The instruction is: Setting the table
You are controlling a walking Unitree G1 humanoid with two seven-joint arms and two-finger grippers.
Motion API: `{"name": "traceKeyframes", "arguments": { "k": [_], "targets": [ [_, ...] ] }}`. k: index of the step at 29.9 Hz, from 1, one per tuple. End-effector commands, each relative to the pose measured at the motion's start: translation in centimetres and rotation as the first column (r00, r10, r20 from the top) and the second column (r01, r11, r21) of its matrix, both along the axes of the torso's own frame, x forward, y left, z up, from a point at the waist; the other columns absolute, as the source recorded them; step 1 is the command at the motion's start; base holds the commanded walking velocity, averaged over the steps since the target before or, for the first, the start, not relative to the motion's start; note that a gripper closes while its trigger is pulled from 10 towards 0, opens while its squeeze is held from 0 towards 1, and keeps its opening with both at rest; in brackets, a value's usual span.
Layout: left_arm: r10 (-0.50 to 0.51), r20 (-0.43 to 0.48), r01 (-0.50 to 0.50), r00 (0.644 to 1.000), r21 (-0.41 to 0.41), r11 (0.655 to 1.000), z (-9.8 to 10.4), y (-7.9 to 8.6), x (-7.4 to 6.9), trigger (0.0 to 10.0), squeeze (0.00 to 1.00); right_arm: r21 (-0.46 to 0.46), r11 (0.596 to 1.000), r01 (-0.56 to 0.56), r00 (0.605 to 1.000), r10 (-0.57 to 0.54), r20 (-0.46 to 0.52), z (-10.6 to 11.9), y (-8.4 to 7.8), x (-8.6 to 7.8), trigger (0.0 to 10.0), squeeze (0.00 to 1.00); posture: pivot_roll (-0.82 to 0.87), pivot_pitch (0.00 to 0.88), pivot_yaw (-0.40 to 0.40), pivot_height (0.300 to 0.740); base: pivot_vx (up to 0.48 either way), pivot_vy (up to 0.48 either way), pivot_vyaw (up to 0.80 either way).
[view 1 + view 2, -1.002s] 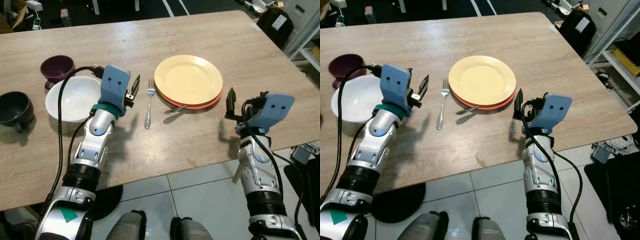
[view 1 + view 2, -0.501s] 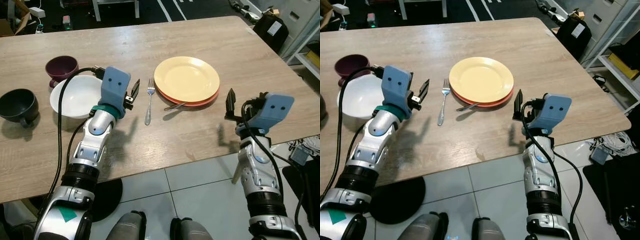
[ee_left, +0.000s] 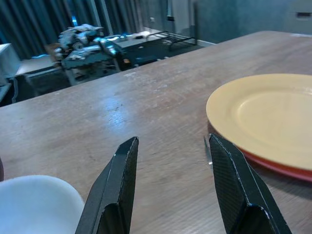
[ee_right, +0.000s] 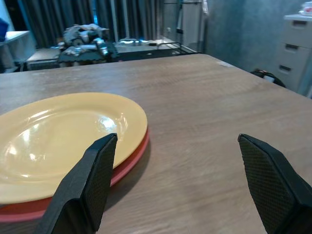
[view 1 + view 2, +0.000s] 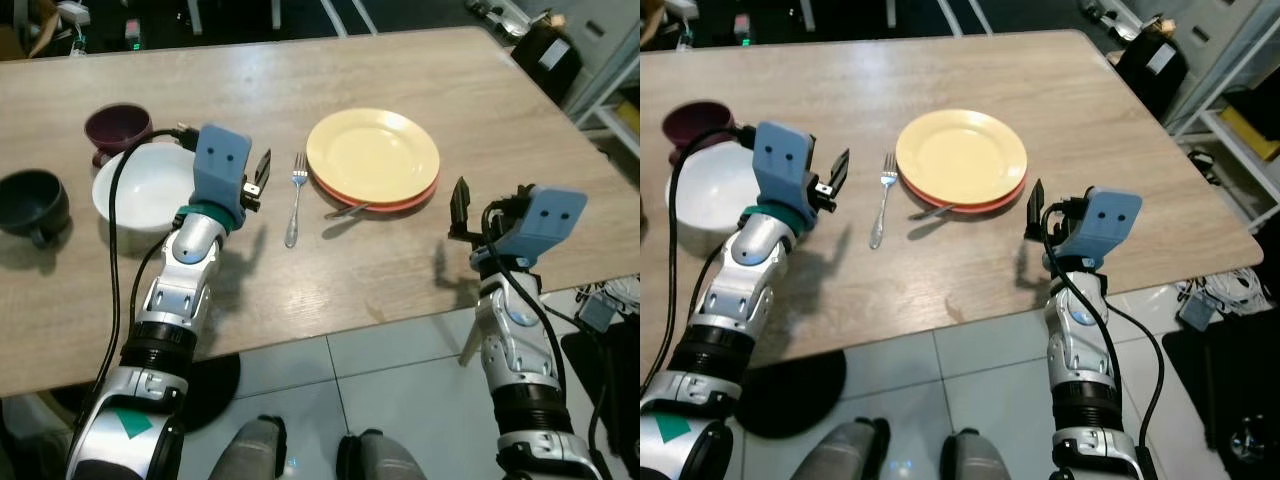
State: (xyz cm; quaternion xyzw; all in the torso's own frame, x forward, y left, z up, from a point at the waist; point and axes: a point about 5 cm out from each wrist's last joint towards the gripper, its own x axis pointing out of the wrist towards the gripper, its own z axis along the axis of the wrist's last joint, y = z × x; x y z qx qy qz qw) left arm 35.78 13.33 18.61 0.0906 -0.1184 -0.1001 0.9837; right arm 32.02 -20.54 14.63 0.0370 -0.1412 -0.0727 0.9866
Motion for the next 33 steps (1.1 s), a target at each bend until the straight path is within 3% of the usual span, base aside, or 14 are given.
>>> {"name": "traceKeyframes", "arguments": {
  "k": [1,23,24,25,26,27,29,31,33],
  "targets": [
    [-0.011,-0.020,0.010,1.000,-0.023,1.000,-0.4,-0.4,-0.1,10.0,0.00,-0.005,1.000,0.015,1.000,-0.015,-0.025,-0.6,-0.5,-0.3,10.0,0.00,0.13,0.059,0.039,0.740,0.000,0.000,0.00],
    [-0.020,-0.048,0.018,0.999,-0.051,0.999,-0.6,-0.3,-0.1,10.0,0.00,-0.004,1.000,0.019,0.999,-0.019,-0.031,-0.6,-0.6,-0.5,10.0,0.00,0.12,0.063,0.040,0.740,0.000,0.000,0.00],
    [-0.066,-0.130,0.077,0.989,0.076,0.994,-1.5,0.4,0.3,10.0,0.00,-0.005,1.000,0.017,0.999,-0.017,-0.028,-0.5,-0.5,-0.5,10.0,0.00,0.14,0.078,0.032,0.740,0.000,0.000,0.00],
    [-0.066,-0.130,0.077,0.989,0.076,0.994,-1.5,0.4,0.3,10.0,0.00,-0.005,1.000,0.017,0.999,-0.017,-0.028,-0.5,-0.5,-0.5,10.0,0.00,0.14,0.078,0.032,0.740,0.000,0.000,0.00],
    [-0.103,-0.162,0.136,0.981,0.210,0.968,-1.7,1.4,0.4,10.0,0.00,-0.006,1.000,0.009,1.000,-0.009,-0.024,-0.2,-0.3,-0.5,10.0,0.00,0.15,0.094,0.028,0.740,0.000,0.000,0.00],
    [-0.103,-0.162,0.136,0.981,0.210,0.968,-1.7,1.4,0.4,10.0,0.00,-0.006,1.000,0.009,1.000,-0.009,-0.024,-0.2,-0.3,-0.5,10.0,0.00,0.15,0.094,0.028,0.740,0.000,0.000,0.00],
    [-0.124,-0.161,0.171,0.979,0.319,0.932,-1.6,1.9,0.3,10.0,0.00,-0.006,1.000,-0.003,1.000,0.003,-0.018,0.0,-0.1,-0.4,10.0,0.00,0.15,0.094,0.028,0.740,0.000,0.000,0.00],
    [-0.134,-0.155,0.194,0.979,0.488,0.851,-1.3,3.3,0.1,10.0,0.00,-0.004,0.999,-0.042,0.999,0.042,0.001,0.8,0.8,-0.1,10.0,0.00,0.16,0.124,0.016,0.740,0.000,0.000,0.00],
    [-0.137,-0.155,0.201,0.978,0.546,0.813,-1.2,3.8,0.0,10.0,0.00,-0.004,0.998,-0.058,0.998,0.058,0.009,1.2,1.1,0.0,10.0,0.00,0.16,0.124,0.016,0.740,0.000,0.000,0.00]
  ]
}}
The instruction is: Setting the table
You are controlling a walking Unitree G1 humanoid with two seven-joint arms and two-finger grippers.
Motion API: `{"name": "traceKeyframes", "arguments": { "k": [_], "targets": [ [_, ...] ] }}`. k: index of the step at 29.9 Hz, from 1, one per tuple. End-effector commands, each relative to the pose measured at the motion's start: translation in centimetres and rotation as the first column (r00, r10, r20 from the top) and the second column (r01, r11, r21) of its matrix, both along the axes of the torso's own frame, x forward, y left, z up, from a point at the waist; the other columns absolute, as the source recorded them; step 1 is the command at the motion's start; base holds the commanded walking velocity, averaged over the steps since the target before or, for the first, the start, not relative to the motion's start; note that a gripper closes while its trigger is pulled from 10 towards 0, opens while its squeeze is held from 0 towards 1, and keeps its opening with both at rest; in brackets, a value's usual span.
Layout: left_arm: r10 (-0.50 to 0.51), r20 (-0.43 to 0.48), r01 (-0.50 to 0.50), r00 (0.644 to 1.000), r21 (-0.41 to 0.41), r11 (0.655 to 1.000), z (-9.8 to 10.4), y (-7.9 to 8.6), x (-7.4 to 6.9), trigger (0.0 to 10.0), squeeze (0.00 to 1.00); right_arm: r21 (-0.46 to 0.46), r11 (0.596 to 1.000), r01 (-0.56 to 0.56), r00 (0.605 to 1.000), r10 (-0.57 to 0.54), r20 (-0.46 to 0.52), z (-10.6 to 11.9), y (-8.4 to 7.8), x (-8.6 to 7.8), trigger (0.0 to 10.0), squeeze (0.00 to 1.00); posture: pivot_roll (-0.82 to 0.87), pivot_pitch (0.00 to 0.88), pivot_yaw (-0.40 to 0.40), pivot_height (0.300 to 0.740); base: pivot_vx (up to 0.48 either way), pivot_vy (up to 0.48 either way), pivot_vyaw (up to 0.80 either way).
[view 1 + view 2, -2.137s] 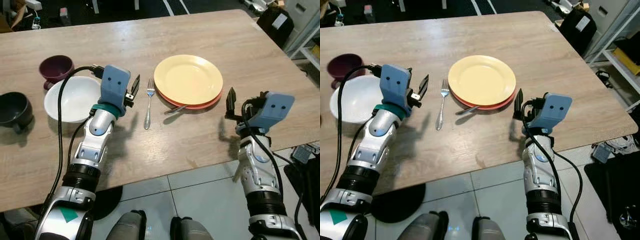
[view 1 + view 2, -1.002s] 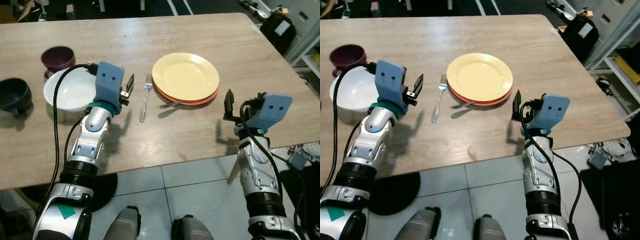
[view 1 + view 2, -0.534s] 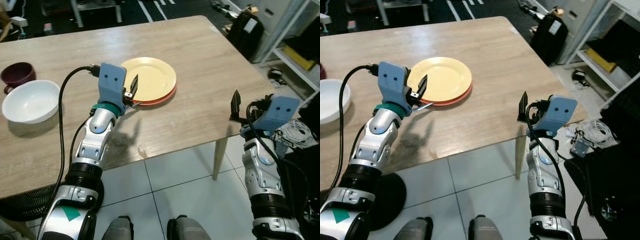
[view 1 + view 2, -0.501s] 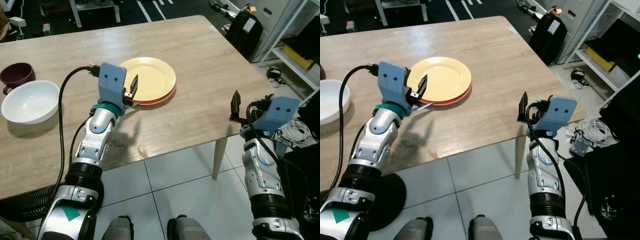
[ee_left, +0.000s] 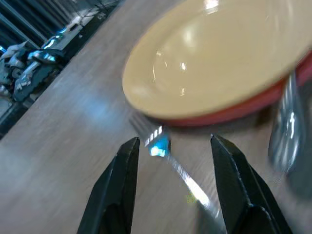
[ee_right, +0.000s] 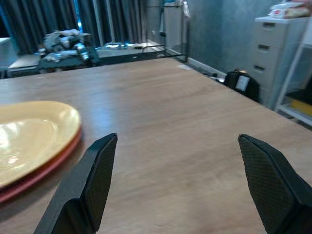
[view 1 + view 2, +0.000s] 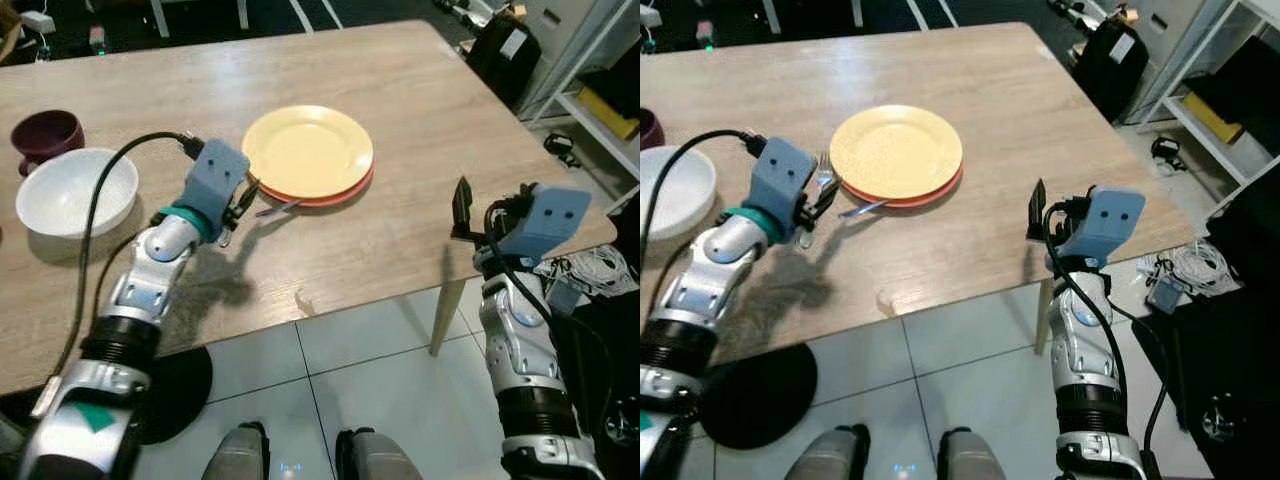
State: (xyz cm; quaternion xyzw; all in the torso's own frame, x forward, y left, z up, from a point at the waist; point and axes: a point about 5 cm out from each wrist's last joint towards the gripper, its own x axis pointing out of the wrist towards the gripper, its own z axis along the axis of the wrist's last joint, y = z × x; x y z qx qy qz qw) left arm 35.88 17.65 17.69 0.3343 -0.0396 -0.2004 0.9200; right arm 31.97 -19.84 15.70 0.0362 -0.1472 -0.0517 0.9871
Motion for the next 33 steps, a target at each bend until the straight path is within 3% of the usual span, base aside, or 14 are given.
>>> {"name": "traceKeyframes", "arguments": {
  "k": [1,2,4,5,6,7,10,13,16,20,25,29,31,33],
  "targets": [
    [-0.042,-0.008,0.043,0.999,0.054,0.998,-0.3,-0.5,-0.1,10.0,0.00,0.004,1.000,-0.017,1.000,0.017,-0.005,0.1,0.4,0.0,10.0,0.00,0.16,0.124,0.016,0.740,0.000,0.000,0.00],
    [-0.042,-0.008,0.043,0.999,0.054,0.998,-0.3,-0.5,-0.1,10.0,0.00,0.004,1.000,-0.017,1.000,0.017,-0.005,0.1,0.4,0.0,10.0,0.00,0.16,0.124,0.016,0.740,0.000,0.000,0.00],
    [-0.072,0.031,0.060,0.997,0.294,0.954,-0.5,0.7,0.0,10.0,0.00,0.019,0.994,-0.105,0.994,0.104,0.027,1.3,2.6,1.0,10.0,0.00,0.18,0.142,0.004,0.740,0.000,0.000,0.00],
    [-0.072,0.031,0.060,0.997,0.294,0.954,-0.5,0.7,0.0,10.0,0.00,0.019,0.994,-0.105,0.994,0.104,0.027,1.3,2.6,1.0,10.0,0.00,0.18,0.142,0.004,0.740,0.000,0.000,0.00],
    [-0.099,0.062,0.065,0.993,0.411,0.909,-0.5,0.9,0.2,10.0,0.00,0.030,0.987,-0.161,0.986,0.159,0.044,2.1,4.0,1.5,10.0,0.00,0.18,0.145,0.002,0.740,0.000,0.000,0.00],
    [-0.099,0.062,0.065,0.993,0.411,0.909,-0.5,0.9,0.2,10.0,0.00,0.030,0.987,-0.161,0.986,0.159,0.044,2.1,4.0,1.5,10.0,0.00,0.18,0.145,0.002,0.740,0.000,0.000,0.00],
    [-0.172,0.115,0.077,0.978,0.569,0.819,-0.3,0.1,0.7,10.0,0.00,0.053,0.964,-0.259,0.965,0.256,0.055,3.1,6.7,2.3,10.0,0.00,0.18,0.146,-0.002,0.740,0.000,0.000,0.00],
    [-0.172,0.115,0.077,0.978,0.569,0.819,-0.3,0.1,0.7,10.0,0.00,0.053,0.964,-0.259,0.965,0.256,0.055,3.1,6.7,2.3,10.0,0.00,0.18,0.146,-0.002,0.740,0.000,0.000,0.00],
    [-0.232,0.173,0.072,0.957,0.636,0.769,0.8,-1.7,1.6,10.0,0.00,0.063,0.955,-0.290,0.956,0.287,0.054,3.4,7.8,2.4,10.0,0.00,0.17,0.135,0.002,0.740,0.000,0.000,0.00],
    [-0.268,0.196,0.083,0.943,0.643,0.761,1.7,-2.7,2.0,10.0,0.00,0.064,0.956,-0.287,0.957,0.284,0.053,3.3,7.7,2.3,10.0,0.00,0.17,0.133,0.004,0.740,0.000,0.000,0.00],
    [-0.334,0.224,0.100,0.916,0.677,0.729,2.6,-4.0,2.6,10.0,0.00,0.060,0.968,-0.243,0.970,0.242,0.034,2.5,6.3,1.9,10.0,0.00,0.16,0.121,0.015,0.740,0.000,0.000,0.00],
    [-0.347,0.228,0.101,0.910,0.689,0.718,2.8,-4.3,2.7,10.0,0.00,0.058,0.971,-0.233,0.972,0.232,0.028,2.4,6.0,1.9,10.0,0.00,0.15,0.118,0.019,0.740,0.000,0.000,0.00],
    [-0.373,0.204,0.119,0.905,0.720,0.683,2.5,-4.8,3.0,10.0,0.00,0.055,0.976,-0.212,0.977,0.211,0.019,2.2,5.4,1.9,10.0,0.00,0.14,0.113,0.027,0.740,0.000,0.000,0.00],
    [-0.373,0.204,0.119,0.905,0.720,0.683,2.5,-4.8,3.0,10.0,0.00,0.055,0.976,-0.212,0.977,0.211,0.019,2.2,5.4,1.9,10.0,0.00,0.14,0.113,0.027,0.740,0.000,0.000,0.00]
  ]
}}
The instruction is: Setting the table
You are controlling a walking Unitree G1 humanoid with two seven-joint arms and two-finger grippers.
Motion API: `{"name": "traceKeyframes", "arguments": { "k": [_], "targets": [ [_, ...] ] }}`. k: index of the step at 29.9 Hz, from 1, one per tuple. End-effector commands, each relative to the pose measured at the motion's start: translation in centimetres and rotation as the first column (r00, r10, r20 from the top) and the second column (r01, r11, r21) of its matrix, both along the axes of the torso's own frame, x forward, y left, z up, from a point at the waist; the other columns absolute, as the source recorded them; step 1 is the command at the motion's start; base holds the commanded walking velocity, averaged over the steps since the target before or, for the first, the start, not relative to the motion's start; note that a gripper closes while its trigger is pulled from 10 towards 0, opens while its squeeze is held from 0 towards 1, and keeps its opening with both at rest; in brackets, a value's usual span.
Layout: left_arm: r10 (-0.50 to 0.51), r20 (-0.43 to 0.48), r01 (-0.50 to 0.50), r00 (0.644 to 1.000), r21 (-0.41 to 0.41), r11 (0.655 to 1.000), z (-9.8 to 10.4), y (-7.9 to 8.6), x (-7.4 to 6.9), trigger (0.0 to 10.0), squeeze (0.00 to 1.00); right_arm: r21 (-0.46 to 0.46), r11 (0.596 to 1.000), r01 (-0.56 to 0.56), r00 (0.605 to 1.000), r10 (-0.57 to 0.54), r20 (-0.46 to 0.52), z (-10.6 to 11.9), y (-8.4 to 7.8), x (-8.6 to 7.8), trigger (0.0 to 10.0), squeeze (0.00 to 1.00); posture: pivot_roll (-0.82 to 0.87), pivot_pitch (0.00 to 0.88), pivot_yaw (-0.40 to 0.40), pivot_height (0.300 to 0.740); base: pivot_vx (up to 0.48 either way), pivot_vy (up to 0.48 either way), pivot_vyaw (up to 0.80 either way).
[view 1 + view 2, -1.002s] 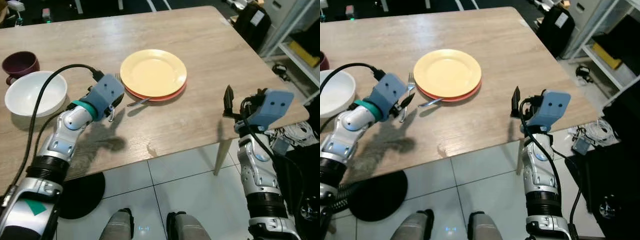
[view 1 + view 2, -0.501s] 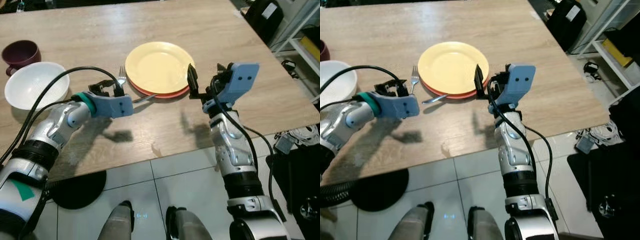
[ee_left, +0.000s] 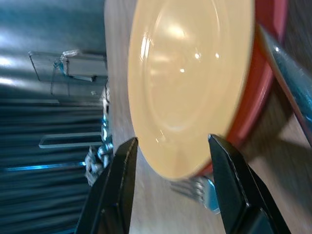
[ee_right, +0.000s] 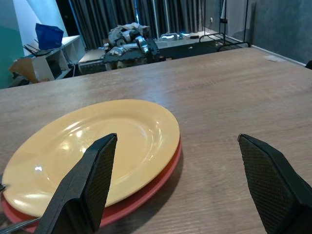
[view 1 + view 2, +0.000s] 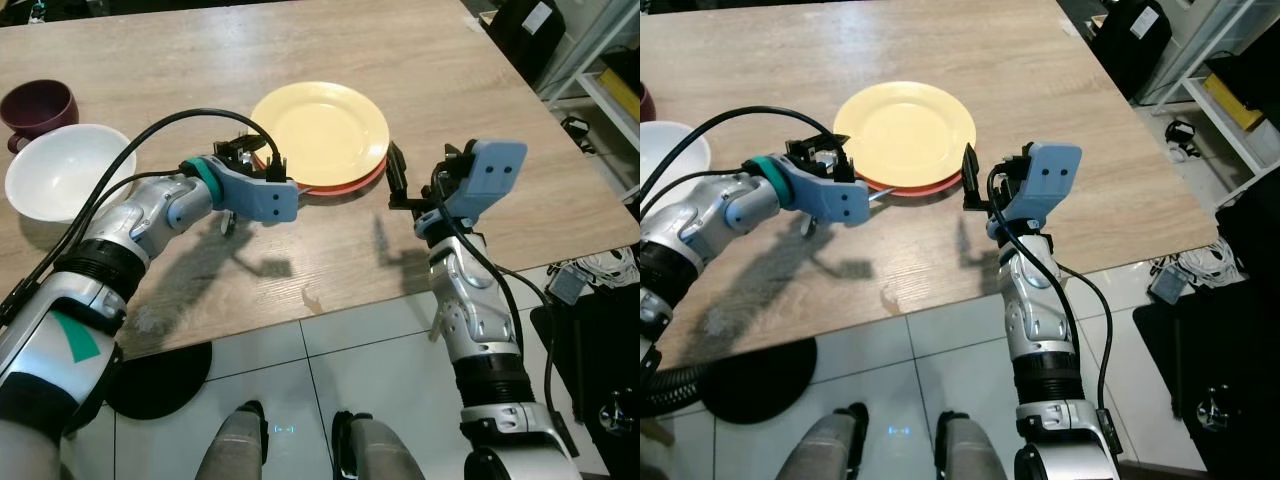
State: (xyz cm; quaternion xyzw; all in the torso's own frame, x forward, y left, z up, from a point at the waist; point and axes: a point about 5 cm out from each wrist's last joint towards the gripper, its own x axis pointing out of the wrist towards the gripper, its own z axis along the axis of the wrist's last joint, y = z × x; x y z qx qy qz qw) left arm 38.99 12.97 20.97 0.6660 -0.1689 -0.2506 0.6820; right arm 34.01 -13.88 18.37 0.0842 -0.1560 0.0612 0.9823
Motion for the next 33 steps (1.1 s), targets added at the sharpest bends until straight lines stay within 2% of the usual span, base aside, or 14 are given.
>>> {"name": "traceKeyframes", "arguments": {
  "k": [1,4,11,13,18,19,21,22,25,33],
  "targets": [
    [-0.016,-0.031,0.018,0.999,0.058,0.998,-1.0,-0.3,-0.1,10.0,0.00,-0.007,0.999,0.034,0.999,-0.034,-0.020,-0.6,-1.0,-0.2,10.0,0.00,0.14,0.111,0.031,0.740,0.000,0.000,0.00],
    [-0.006,-0.036,0.010,0.999,0.098,0.995,-1.4,-0.2,0.2,10.0,0.00,-0.007,0.999,0.046,0.999,-0.046,-0.022,-0.6,-1.3,-0.2,10.0,0.00,0.14,0.108,0.031,0.740,0.000,0.000,0.00],
    [-0.006,-0.036,0.010,0.999,0.114,0.993,-1.6,-0.1,0.3,10.0,0.00,-0.009,0.999,0.049,0.999,-0.049,-0.022,-0.6,-1.4,-0.2,10.0,0.00,0.14,0.110,0.031,0.740,0.000,0.000,0.00],
    [-0.057,-0.034,0.060,0.998,0.091,0.994,-0.7,-0.9,0.1,10.0,0.00,-0.009,0.999,0.054,0.998,-0.054,-0.022,-0.6,-1.5,-0.3,10.0,0.00,0.14,0.113,0.032,0.740,0.000,0.000,0.00],
    [-0.095,-0.044,0.098,0.994,0.068,0.993,0.0,-1.3,0.0,10.0,0.00,-0.008,0.998,0.055,0.998,-0.055,-0.024,-0.7,-1.6,-0.3,10.0,0.00,0.15,0.117,0.029,0.740,0.000,0.000,0.00],
    [-0.113,-0.081,0.117,0.990,0.041,0.992,0.1,-1.5,-0.2,10.0,0.00,-0.008,0.999,0.052,0.998,-0.053,-0.026,-0.7,-1.5,-0.3,10.0,0.00,0.15,0.117,0.029,0.740,0.000,0.000,0.00],
    [-0.113,-0.081,0.117,0.990,0.041,0.992,0.1,-1.5,-0.2,10.0,0.00,-0.008,0.999,0.052,0.998,-0.053,-0.026,-0.7,-1.5,-0.3,10.0,0.00,0.15,0.117,0.029,0.740,0.000,0.000,0.00],
    [-0.132,-0.111,0.135,0.985,0.020,0.991,0.3,-1.7,-0.3,10.0,0.00,-0.008,0.999,0.050,0.998,-0.050,-0.027,-0.7,-1.4,-0.2,10.0,0.00,0.15,0.119,0.025,0.740,0.000,0.000,0.00],
    [-0.145,-0.150,0.150,0.978,0.024,0.988,0.2,-1.8,-0.4,10.0,0.00,-0.008,0.999,0.046,0.999,-0.046,-0.027,-0.7,-1.3,-0.2,10.0,0.00,0.15,0.122,0.025,0.740,0.000,0.000,0.00],
    [-0.139,-0.169,0.149,0.976,0.049,0.988,0.1,-1.8,-0.3,10.0,0.00,-0.005,0.999,0.048,0.998,-0.048,-0.030,-0.8,-1.3,-0.2,10.0,0.00,0.15,0.123,0.029,0.740,0.000,0.000,0.00]
  ]
}}
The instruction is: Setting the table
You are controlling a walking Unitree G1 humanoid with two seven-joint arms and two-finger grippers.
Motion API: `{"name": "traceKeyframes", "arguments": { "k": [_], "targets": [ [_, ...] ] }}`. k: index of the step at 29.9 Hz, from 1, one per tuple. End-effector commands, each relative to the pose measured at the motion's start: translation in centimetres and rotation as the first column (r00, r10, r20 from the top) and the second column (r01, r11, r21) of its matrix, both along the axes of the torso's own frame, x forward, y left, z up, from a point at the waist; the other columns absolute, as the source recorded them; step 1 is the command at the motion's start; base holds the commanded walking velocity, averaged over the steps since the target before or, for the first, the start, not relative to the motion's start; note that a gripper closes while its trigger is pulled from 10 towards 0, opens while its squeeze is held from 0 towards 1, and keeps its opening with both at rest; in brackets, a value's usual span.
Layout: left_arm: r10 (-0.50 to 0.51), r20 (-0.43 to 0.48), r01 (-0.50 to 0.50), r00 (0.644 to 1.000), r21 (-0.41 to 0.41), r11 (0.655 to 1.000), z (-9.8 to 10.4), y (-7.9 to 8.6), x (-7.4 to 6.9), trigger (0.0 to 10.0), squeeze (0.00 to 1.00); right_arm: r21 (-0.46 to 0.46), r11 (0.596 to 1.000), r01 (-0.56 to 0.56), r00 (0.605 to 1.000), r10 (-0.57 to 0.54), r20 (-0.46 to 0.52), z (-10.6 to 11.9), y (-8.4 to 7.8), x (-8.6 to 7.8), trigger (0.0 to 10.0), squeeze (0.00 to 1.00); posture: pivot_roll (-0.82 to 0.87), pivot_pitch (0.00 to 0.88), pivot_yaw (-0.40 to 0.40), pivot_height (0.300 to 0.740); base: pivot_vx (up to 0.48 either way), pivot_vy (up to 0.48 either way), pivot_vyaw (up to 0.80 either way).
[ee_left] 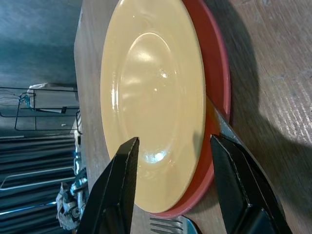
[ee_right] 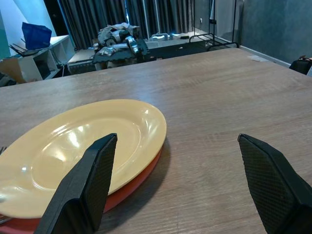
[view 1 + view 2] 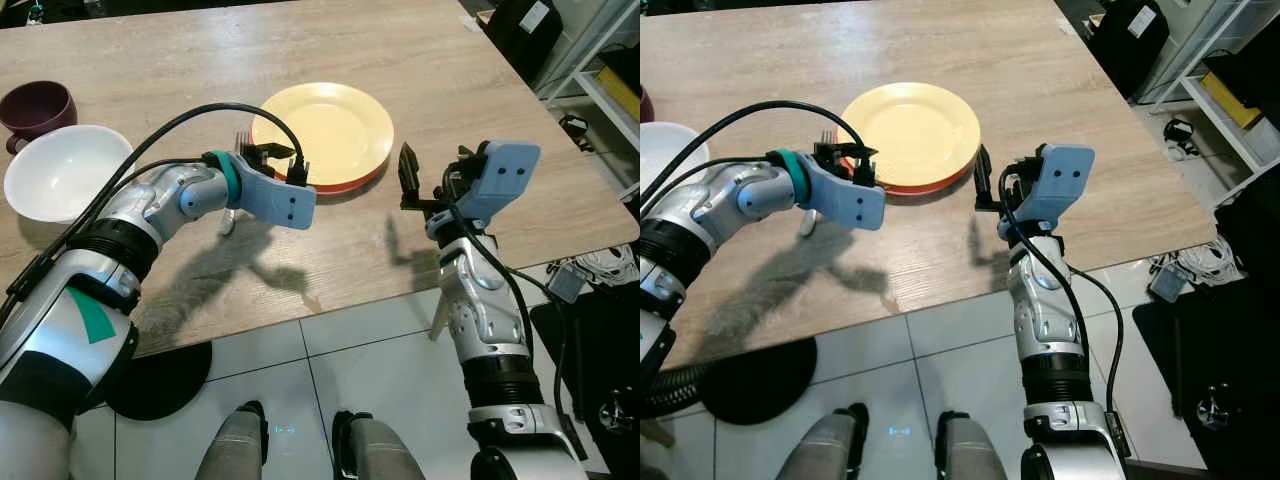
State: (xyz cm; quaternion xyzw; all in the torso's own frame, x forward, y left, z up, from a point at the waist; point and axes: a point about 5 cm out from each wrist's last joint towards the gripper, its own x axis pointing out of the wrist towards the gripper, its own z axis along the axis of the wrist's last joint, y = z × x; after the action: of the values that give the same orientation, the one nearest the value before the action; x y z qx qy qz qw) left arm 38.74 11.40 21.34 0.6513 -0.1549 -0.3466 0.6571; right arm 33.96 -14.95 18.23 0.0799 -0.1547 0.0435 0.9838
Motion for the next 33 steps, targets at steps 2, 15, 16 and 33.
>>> {"name": "traceKeyframes", "arguments": {
  "k": [2,15,16,33],
  "targets": [
    [-0.020,-0.029,0.020,0.999,0.014,1.000,-0.3,-0.3,-0.1,10.0,0.00,-0.001,1.000,0.013,1.000,-0.013,-0.026,-0.8,-0.2,-0.2,10.0,0.00,0.15,0.124,0.031,0.740,0.000,0.000,0.00],
    [0.088,0.002,-0.088,0.996,0.061,0.994,-1.1,1.1,0.7,9.7,0.00,0.002,1.000,0.014,1.000,-0.014,-0.027,-0.7,-0.2,-0.2,10.0,0.00,0.15,0.131,0.028,0.740,0.000,0.000,0.00],
    [0.101,0.026,-0.103,0.995,0.071,0.992,-1.2,1.3,0.8,9.6,0.00,0.002,1.000,0.015,1.000,-0.015,-0.027,-0.7,-0.2,-0.2,10.0,0.00,0.14,0.135,0.029,0.740,0.000,0.000,0.00],
    [0.160,0.116,-0.169,0.980,0.077,0.983,-2.3,1.4,1.3,0.0,0.00,0.003,1.000,0.025,0.999,-0.025,-0.034,-0.9,-0.4,-0.9,10.0,0.00,0.11,0.169,0.033,0.740,0.000,0.000,0.00]
  ]
}}
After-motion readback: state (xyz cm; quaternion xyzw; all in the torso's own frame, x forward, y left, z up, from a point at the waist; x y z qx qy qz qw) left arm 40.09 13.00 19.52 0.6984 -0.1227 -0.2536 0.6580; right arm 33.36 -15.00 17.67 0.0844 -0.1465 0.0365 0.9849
